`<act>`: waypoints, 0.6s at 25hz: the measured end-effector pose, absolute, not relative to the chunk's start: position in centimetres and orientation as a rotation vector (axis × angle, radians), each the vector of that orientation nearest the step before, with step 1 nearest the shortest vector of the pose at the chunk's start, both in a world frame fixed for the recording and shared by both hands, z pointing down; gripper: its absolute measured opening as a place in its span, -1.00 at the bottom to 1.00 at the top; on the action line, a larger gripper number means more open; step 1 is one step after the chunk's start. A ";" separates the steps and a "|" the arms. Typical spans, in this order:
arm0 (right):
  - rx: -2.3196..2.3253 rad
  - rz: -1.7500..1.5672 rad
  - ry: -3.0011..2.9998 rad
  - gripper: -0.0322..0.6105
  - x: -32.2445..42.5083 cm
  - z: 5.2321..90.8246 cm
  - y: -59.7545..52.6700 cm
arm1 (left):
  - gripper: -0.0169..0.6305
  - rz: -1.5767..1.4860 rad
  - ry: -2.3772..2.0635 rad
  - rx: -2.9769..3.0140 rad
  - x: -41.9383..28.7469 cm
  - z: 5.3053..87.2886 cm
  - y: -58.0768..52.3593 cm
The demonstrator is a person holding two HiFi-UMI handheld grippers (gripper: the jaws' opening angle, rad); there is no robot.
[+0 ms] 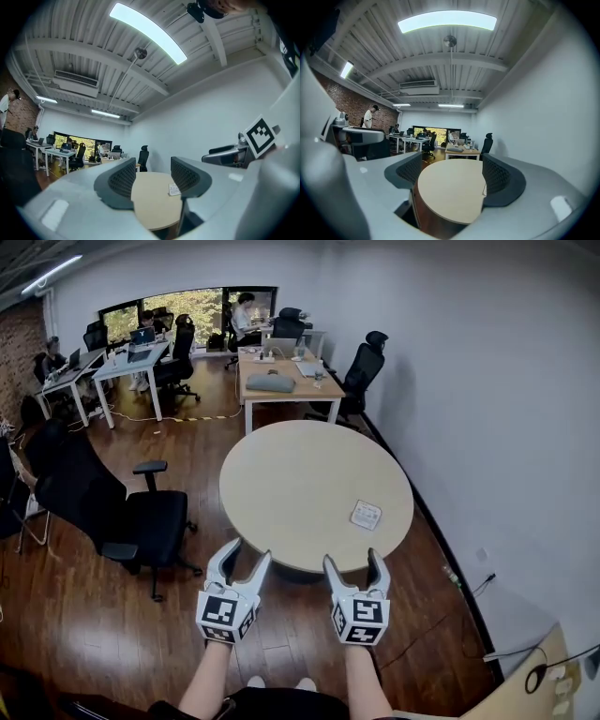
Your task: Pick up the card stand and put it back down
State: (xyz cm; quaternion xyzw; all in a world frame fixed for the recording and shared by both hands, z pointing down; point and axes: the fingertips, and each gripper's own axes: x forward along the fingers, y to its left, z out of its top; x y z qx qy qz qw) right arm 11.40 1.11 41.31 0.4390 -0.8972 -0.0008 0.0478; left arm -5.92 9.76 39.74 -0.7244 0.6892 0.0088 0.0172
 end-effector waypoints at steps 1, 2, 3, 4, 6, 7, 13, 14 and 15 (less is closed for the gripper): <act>1.350 0.012 -2.723 0.34 12.0 41.6 0.7 | -0.21 0.029 2.135 -2.259 -5.4 39.8 9.5; 1.360 0.026 -2.714 0.34 12.6 41.7 0.4 | -0.21 0.025 2.129 -2.265 -4.9 39.8 9.2; 1.366 0.037 -2.710 0.34 13.0 41.8 0.2 | -0.21 0.016 2.124 -2.266 -4.4 39.8 8.9; 1.369 0.044 -2.712 0.34 13.5 41.8 0.0 | -0.21 0.007 2.121 -2.266 -4.0 39.8 8.8; 1.374 0.044 -2.720 0.34 14.1 41.6 -0.1 | -0.21 -0.003 2.115 -2.267 -3.1 39.8 8.5; 1.378 0.039 -2.726 0.34 14.5 41.4 -0.1 | -0.21 -0.005 2.111 -2.268 -2.7 39.8 8.4; 1.382 0.045 -2.731 0.34 16.5 41.6 -0.1 | -0.22 -0.019 2.104 -2.278 -0.5 40.1 7.8; 1.379 0.052 -2.732 0.34 16.6 41.8 0.0 | -0.22 -0.027 2.100 -2.279 -0.4 40.2 7.8; 1.378 0.055 -2.735 0.34 16.7 41.8 0.1 | -0.22 -0.031 2.095 -2.280 -0.2 40.3 7.7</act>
